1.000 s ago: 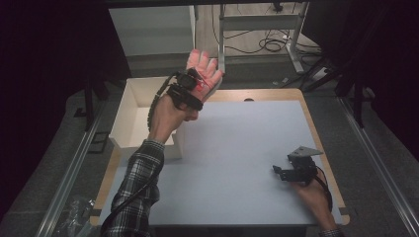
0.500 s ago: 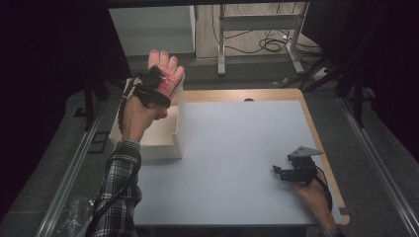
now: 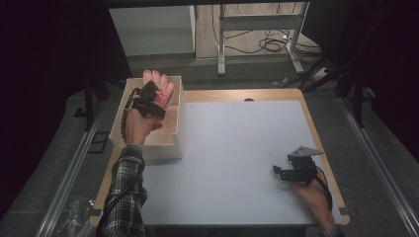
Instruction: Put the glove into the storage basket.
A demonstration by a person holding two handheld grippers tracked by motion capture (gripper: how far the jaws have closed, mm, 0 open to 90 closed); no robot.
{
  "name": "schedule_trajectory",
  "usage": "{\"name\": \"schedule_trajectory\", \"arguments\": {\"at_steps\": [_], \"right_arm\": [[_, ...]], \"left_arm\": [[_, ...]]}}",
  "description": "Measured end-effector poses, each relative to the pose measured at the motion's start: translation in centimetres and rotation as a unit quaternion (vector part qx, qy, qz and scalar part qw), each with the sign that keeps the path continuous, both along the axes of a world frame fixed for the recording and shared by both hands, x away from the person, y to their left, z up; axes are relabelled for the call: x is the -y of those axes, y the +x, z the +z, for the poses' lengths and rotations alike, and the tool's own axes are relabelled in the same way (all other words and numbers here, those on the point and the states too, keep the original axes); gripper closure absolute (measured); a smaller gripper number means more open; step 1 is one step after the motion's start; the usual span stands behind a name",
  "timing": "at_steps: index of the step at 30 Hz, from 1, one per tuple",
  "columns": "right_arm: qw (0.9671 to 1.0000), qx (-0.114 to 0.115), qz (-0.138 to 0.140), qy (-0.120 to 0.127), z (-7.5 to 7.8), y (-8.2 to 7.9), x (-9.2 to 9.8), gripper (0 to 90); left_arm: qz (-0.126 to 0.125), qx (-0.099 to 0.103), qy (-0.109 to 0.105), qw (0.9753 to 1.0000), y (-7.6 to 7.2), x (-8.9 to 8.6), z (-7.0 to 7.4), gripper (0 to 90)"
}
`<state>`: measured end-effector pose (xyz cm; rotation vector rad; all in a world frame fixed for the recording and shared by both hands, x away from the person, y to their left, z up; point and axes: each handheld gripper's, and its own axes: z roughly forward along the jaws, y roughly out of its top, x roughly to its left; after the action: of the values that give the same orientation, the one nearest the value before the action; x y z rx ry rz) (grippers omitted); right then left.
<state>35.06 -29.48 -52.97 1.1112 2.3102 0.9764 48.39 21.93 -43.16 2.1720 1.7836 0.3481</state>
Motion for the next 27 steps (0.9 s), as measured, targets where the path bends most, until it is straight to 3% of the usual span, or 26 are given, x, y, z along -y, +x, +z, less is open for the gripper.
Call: {"name": "schedule_trajectory", "arguments": {"at_steps": [1, 2, 3, 6, 9, 14, 16, 20, 23, 27], "right_arm": [[1.0, 0.0, 0.0, 0.0, 0.0, 0.0, 0.0, 23.4], [1.0, 0.0, 0.0, 0.0, 0.0, 0.0, 0.0, 23.4], [1.0, 0.0, 0.0, 0.0, 0.0, 0.0, 0.0, 23.4], [1.0, 0.0, 0.0, 0.0, 0.0, 0.0, 0.0, 23.4], [1.0, 0.0, 0.0, 0.0, 0.0, 0.0, 0.0, 23.5], [1.0, 0.0, 0.0, 0.0, 0.0, 0.0, 0.0, 23.4], [1.0, 0.0, 0.0, 0.0, 0.0, 0.0, 0.0, 23.4], [1.0, 0.0, 0.0, 0.0, 0.0, 0.0, 0.0, 23.5], [1.0, 0.0, 0.0, 0.0, 0.0, 0.0, 0.0, 23.4], [1.0, 0.0, 0.0, 0.0, 0.0, 0.0, 0.0, 23.4]], "left_arm": [[0.0, 0.0, 0.0, 1.0, 0.0, 0.0, 0.0, 38.2], [-0.001, -0.009, 0.001, 1.0, 0.4, 0.3, -1.2, 38.0], [-0.001, -0.009, 0.001, 1.0, 0.4, 0.3, -1.2, 37.9], [-0.006, -0.026, 0.003, 0.9996, 1.2, 0.9, -3.0, 37.5], [-0.006, -0.031, 0.001, 0.9995, 1.4, 1.1, -3.5, 37.2], [-0.023, -0.063, -0.003, 0.9978, 1.9, 2.4, -4.8, 36.4], [-0.025, -0.065, 0.001, 0.9976, 2.1, 2.7, -5.1, 36.0], [-0.025, -0.084, -0.014, 0.9961, 2.6, 3.1, -6.3, 34.1], [-0.026, -0.086, -0.016, 0.9958, 2.8, 3.0, -6.5, 30.1], [-0.024, -0.089, -0.038, 0.995, 2.7, 2.3, -6.7, 22.2]]}}
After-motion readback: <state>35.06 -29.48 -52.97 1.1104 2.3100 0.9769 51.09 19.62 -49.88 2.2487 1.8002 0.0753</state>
